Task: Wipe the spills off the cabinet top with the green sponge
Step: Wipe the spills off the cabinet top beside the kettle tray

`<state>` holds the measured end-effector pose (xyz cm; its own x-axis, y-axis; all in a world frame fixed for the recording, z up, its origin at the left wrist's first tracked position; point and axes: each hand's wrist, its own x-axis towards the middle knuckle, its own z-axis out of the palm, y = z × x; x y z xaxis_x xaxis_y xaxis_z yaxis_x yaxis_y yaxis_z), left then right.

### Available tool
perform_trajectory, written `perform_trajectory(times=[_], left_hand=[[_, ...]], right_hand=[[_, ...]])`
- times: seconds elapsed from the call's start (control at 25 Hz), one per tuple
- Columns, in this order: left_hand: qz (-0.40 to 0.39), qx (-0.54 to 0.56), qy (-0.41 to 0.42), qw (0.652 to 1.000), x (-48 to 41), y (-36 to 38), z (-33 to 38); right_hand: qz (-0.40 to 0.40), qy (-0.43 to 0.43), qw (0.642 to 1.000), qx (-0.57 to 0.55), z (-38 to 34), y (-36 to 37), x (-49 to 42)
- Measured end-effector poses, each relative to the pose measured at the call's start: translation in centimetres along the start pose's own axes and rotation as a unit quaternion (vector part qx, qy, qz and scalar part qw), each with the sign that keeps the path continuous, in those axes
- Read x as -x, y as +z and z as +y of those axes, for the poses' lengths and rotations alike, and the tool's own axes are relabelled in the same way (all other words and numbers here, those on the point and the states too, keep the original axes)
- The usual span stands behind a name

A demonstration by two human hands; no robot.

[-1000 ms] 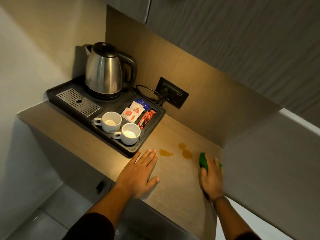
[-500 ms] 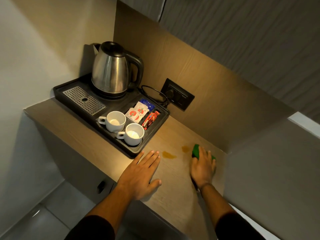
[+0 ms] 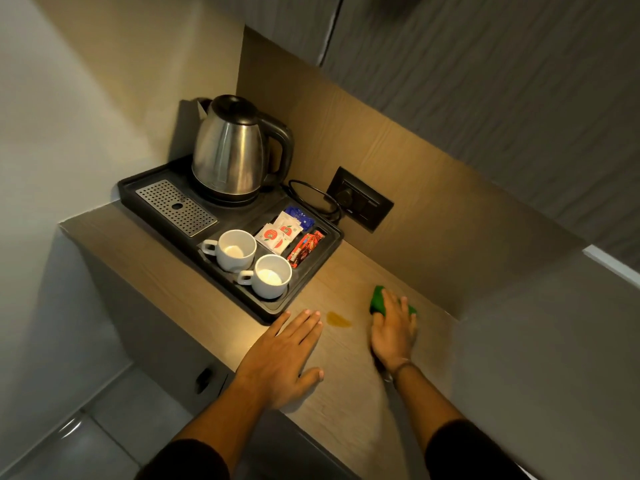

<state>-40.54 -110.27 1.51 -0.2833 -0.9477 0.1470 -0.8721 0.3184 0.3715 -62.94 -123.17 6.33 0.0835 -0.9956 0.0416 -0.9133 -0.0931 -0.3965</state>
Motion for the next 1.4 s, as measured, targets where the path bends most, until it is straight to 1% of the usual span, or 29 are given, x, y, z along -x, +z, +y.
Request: perform_trajectory(times=[0.04,0.12,0.16,0.2,0.28,0.4,0.44,0.48,0.52,0.6,0.68,0.76,0.84,0.88,0.92,0.96,1.04,1.08,1.16,1.24,1.28,1.36,1.4], left_hand=[[0.000,0.002,-0.001,1.000,0.0,0.1,0.0],[0.004,0.002,-0.003,1.000,-0.1,0.2,0.1],[0.005,-0.001,-0.005,1.000,-0.1,0.3,0.1],[0.004,-0.003,-0.006,1.000,-0.1,0.3,0.1],[0.008,-0.003,-0.008,1.000,0.0,0.3,0.1],[-0.001,-0.003,-0.002,1.000,0.0,0.0,0.1],[0.000,-0.005,-0.004,1.000,0.0,-0.1,0.2],[0.000,-0.007,-0.005,1.000,0.0,-0.1,0.2],[-0.001,-0.008,-0.004,1.000,0.0,-0.1,0.3],[0.001,-0.006,-0.006,1.000,0.0,0.1,0.2],[0.001,-0.008,-0.006,1.000,0.0,0.1,0.1],[0.003,-0.006,-0.007,1.000,0.0,0.1,0.2],[-0.005,-0.006,-0.004,1.000,0.0,-0.1,0.2],[-0.006,-0.005,-0.005,1.000,0.0,-0.1,0.3],[-0.007,-0.004,-0.007,1.000,0.0,-0.1,0.3],[-0.011,-0.004,-0.007,1.000,-0.1,-0.2,0.3],[-0.014,-0.008,-0.006,1.000,-0.2,-0.3,0.3],[-0.014,-0.010,-0.008,1.000,-0.2,-0.2,0.3],[-0.019,-0.007,-0.011,1.000,-0.2,-0.3,0.4],[-0.023,0.003,-0.013,1.000,0.0,-0.4,0.4],[-0.026,0.007,-0.012,1.000,0.0,-0.4,0.5],[-0.027,0.010,-0.012,1.000,0.1,-0.5,0.4],[-0.027,0.007,-0.010,1.000,0.0,-0.4,0.5]], right_hand=[[-0.025,-0.061,0.998,-0.011,-0.8,0.7,0.9],[-0.088,-0.207,0.974,-0.019,1.1,1.6,4.6],[-0.103,-0.245,0.964,-0.008,3.1,1.1,6.6],[-0.100,-0.262,0.960,-0.001,5.2,0.3,7.8],[-0.089,-0.239,0.967,-0.006,6.7,-0.7,6.4],[-0.048,-0.125,0.991,-0.018,1.7,-0.1,1.7],[-0.055,-0.113,0.992,-0.022,-0.4,0.5,1.0],[-0.075,-0.134,0.988,-0.029,-1.7,1.0,1.0],[-0.098,-0.183,0.978,-0.033,-1.8,1.3,1.8],[-0.137,-0.273,0.952,-0.012,1.6,1.1,4.6],[-0.140,-0.299,0.944,-0.003,5.6,-0.6,6.7],[-0.132,-0.278,0.951,-0.007,5.7,-1.2,5.1],[-0.093,-0.212,0.973,-0.015,2.2,-0.2,2.4],[-0.088,-0.183,0.979,-0.020,0.2,0.4,1.8],[-0.101,-0.186,0.977,-0.028,-1.4,0.9,1.9],[-0.119,-0.215,0.969,-0.034,-2.1,1.3,2.8],[-0.145,-0.281,0.948,-0.024,0.7,1.4,6.3],[-0.150,-0.289,0.945,-0.008,3.4,1.0,8.1],[-0.130,-0.283,0.950,0.004,8.3,-0.8,10.2],[-0.097,-0.243,0.965,-0.010,10.0,-2.2,8.4],[-0.076,-0.208,0.975,-0.016,9.3,-2.5,6.7],[-0.029,-0.122,0.992,-0.017,6.2,-2.2,3.4],[-0.023,-0.085,0.996,-0.020,4.4,-2.1,2.7]])
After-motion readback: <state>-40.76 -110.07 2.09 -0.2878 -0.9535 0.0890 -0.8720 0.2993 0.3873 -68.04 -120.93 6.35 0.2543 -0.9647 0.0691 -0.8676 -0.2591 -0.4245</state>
